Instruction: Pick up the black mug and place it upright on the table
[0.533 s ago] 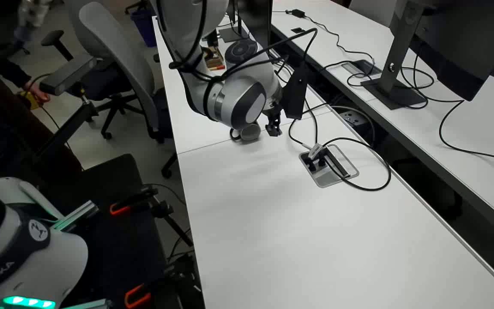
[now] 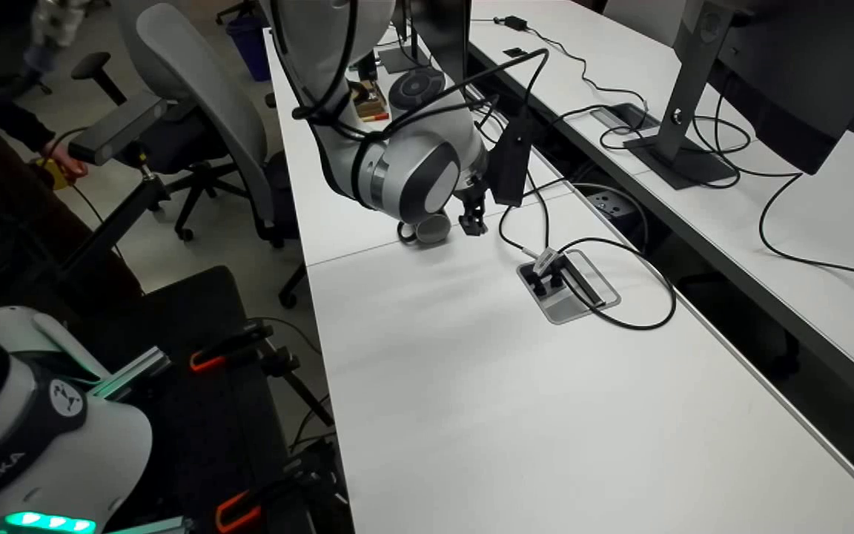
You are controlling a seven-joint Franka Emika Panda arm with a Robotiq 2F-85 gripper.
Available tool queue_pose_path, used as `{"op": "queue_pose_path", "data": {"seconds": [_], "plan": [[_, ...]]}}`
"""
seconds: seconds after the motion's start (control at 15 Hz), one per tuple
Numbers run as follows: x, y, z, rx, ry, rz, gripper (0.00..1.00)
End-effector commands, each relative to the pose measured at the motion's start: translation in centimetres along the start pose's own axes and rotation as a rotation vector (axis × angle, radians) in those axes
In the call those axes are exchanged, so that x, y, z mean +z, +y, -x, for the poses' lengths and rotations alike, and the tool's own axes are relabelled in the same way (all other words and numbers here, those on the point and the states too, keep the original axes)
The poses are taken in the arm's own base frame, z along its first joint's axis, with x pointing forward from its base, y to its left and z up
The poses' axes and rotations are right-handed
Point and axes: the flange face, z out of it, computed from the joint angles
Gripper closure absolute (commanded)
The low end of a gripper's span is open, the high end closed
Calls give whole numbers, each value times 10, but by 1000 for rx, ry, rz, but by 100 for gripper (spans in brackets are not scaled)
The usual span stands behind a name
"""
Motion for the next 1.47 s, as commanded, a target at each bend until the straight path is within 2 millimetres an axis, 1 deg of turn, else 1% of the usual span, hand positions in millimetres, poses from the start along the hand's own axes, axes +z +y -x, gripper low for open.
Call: {"op": "queue_pose_path", "data": {"seconds": [0.0, 0.13, 0.2, 0.53, 0.67, 0.8, 1.07, 1.27, 1.33, 1.4], "plan": [[0, 0, 0, 0, 1, -1, 0], [0, 2, 0, 21, 4, 8, 0], [-1, 6, 0, 65, 8, 19, 0], [-5, 33, -12, 330, 92, 95, 0], [-3, 39, -13, 441, 119, 110, 0], [4, 36, -13, 553, 141, 103, 0], [30, 16, -18, 758, 213, 66, 0], [47, 0, -22, 862, 232, 40, 0], [34, 1, -24, 800, 214, 37, 0], [39, -4, -24, 824, 217, 30, 0]]}}
